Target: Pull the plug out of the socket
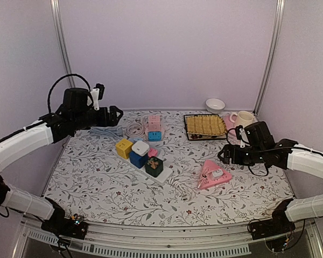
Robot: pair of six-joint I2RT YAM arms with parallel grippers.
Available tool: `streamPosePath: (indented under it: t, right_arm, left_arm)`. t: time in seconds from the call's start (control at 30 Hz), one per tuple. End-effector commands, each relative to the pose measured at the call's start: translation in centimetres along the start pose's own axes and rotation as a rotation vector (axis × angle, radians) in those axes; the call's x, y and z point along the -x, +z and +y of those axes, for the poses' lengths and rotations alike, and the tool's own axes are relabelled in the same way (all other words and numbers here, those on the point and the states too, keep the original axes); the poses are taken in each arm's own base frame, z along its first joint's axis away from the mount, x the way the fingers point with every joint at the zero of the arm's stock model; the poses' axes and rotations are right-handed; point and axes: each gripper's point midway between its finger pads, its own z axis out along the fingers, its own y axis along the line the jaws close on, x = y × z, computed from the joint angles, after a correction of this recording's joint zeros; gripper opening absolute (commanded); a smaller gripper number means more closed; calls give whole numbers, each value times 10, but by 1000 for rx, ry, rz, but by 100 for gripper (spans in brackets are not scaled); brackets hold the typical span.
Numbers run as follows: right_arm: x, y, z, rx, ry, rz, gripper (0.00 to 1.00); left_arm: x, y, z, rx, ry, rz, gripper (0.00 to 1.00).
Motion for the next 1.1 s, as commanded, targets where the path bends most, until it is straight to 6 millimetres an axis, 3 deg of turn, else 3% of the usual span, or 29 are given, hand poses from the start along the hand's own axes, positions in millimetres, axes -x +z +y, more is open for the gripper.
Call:
streamPosePath:
  t: [0.0,0.2,0.37,0.47,0.67,0.7,0.83,1.07]
  right_arm:
    - [-26,-5,-3,-29,24,50,92]
    - [-23,-10,14,-12,-24,41,91]
    - [-17,-9,24,-15,-87,47,90]
    - [-14,-19,32,-2,-128,39,90]
    - [-17,-43,21,-7,-146,6,90]
    - [-20,-45,21,3,-149,6,89]
    - [-24,-51,31,54,-137,1,87]
    - [-62,-30,20,3,-87,47,83]
  left_arm:
    - [-34,14,-40,-77,-31,97,97]
    - [-51,35,-106,-171,16,167,97]
    - [-75,65,-156,-205,35,240,97]
    - [-80,79,-185,-207,20,273,97]
    - [-105,104,-234,-229,-1,349,97]
    - [-117,113,-238,-214,8,373,97]
    - [-123,121,-255,-202,9,407,97]
    - [-126,132,-257,-213,60,445,97]
